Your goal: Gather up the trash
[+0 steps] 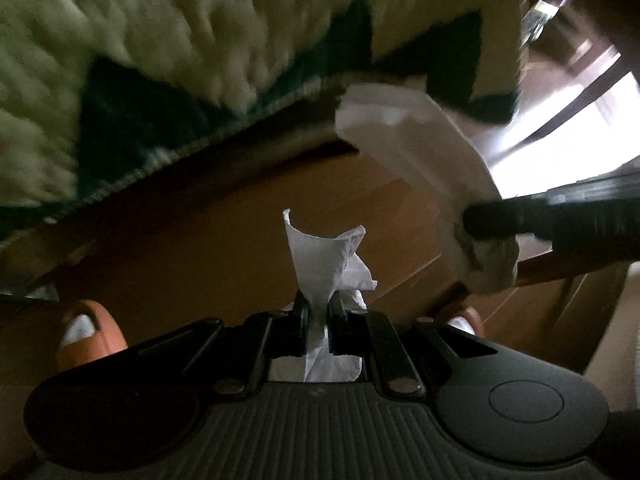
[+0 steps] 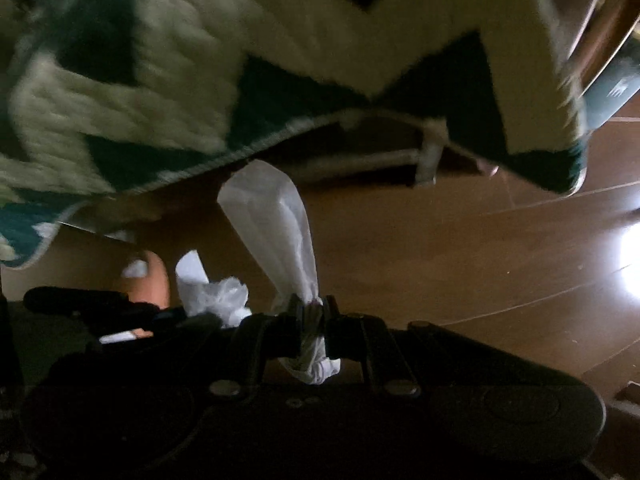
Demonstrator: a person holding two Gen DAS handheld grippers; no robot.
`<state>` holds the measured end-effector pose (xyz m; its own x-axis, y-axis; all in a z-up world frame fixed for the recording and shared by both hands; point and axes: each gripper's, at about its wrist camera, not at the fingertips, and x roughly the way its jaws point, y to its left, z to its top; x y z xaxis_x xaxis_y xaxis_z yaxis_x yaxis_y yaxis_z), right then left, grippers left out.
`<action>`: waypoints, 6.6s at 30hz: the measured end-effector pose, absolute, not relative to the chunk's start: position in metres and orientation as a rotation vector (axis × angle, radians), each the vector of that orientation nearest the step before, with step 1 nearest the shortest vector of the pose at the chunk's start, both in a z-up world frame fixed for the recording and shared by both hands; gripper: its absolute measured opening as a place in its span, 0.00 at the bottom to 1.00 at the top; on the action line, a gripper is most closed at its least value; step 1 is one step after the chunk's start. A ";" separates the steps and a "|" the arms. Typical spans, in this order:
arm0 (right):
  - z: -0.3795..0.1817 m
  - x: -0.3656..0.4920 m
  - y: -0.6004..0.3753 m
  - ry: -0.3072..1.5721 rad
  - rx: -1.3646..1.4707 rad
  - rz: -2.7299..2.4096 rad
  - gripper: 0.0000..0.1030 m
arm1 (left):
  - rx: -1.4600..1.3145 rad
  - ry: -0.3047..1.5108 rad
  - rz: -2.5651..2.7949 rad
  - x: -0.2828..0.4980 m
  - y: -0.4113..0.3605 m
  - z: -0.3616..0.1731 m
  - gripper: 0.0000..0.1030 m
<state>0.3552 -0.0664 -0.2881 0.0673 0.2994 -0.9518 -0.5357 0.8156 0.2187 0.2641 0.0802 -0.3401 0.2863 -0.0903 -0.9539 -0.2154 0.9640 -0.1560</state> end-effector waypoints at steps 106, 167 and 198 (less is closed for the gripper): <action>0.138 0.321 -0.415 0.575 -0.003 0.181 0.40 | 0.066 0.650 -0.331 0.367 -0.278 0.136 0.66; 0.170 0.157 -0.378 0.338 0.042 0.275 0.57 | 0.049 0.420 -0.405 0.200 -0.210 0.162 0.98; 0.167 0.147 -0.367 0.351 0.037 0.267 0.58 | 0.014 0.413 -0.417 0.194 -0.199 0.154 0.98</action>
<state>0.1473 -0.3668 0.1667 0.9042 0.2649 -0.3351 -0.2521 0.9642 0.0820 0.1944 -0.1990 0.1539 0.8324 -0.3910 -0.3928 0.3966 0.9153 -0.0707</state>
